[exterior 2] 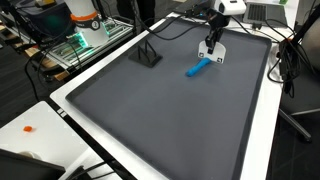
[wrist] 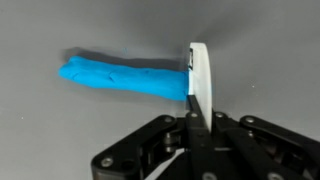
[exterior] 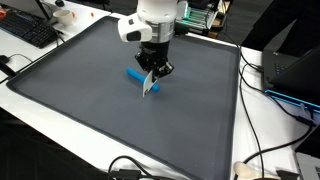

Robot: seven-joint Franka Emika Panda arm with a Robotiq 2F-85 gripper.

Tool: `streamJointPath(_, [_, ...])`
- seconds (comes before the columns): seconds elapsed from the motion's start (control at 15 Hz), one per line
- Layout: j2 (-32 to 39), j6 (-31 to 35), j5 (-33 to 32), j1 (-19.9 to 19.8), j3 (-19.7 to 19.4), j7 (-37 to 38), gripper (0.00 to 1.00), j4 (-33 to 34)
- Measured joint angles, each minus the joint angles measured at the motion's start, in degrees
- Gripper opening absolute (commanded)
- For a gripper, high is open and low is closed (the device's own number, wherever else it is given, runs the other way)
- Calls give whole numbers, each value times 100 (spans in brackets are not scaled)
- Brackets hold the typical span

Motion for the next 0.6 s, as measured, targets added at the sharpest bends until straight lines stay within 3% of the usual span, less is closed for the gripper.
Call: streamJointPath(0.6, [133, -161, 1, 9, -19, 8, 1, 140])
